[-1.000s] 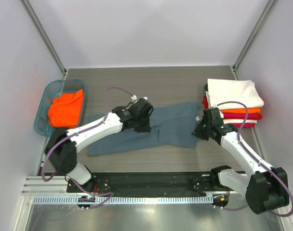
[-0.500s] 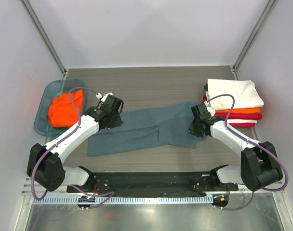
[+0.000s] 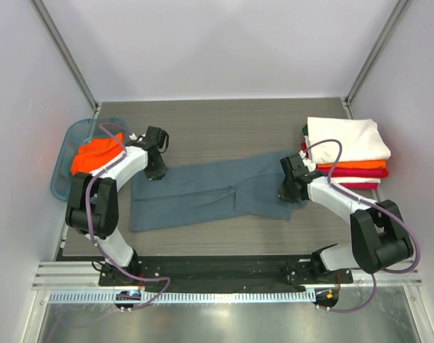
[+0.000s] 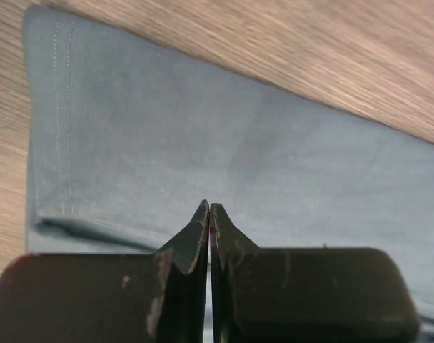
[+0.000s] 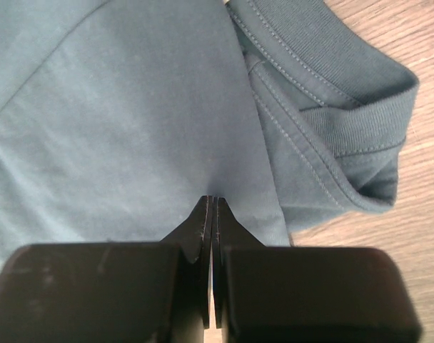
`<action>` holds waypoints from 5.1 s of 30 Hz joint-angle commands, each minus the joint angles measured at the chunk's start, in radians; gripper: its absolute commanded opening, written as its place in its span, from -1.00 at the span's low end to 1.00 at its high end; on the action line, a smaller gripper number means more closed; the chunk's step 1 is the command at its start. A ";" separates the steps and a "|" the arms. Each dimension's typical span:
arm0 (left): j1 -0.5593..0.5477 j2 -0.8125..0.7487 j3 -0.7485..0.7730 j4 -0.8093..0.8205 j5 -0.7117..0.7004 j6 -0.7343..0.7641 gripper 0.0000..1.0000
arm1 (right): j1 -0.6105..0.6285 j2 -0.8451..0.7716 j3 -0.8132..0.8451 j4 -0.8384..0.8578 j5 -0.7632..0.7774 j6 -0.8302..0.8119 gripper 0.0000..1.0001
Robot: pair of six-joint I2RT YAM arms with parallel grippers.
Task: Fold and stack the t-shirts
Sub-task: Fold the tshirt
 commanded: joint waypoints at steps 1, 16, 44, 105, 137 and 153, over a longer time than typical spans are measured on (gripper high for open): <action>0.018 0.029 0.018 0.035 0.053 0.018 -0.99 | 0.006 0.045 0.007 0.040 0.035 -0.004 -0.98; 0.018 0.100 -0.116 0.055 0.163 -0.020 -1.00 | -0.043 0.286 0.145 0.093 0.060 -0.024 -0.98; -0.908 -0.213 -0.407 0.285 0.065 -0.686 -0.99 | -0.031 1.048 1.209 -0.066 -0.091 -0.234 -0.98; -0.287 0.190 0.354 0.107 0.172 -0.138 -0.99 | 0.080 0.533 0.700 0.040 -0.129 -0.316 -0.98; -0.057 0.797 0.923 0.132 0.482 -0.201 -0.99 | -0.089 1.055 1.269 -0.022 -0.262 -0.270 -0.98; -0.106 0.123 0.409 0.102 0.364 -0.134 -0.74 | -0.030 0.445 0.809 -0.028 -0.310 -0.271 -0.89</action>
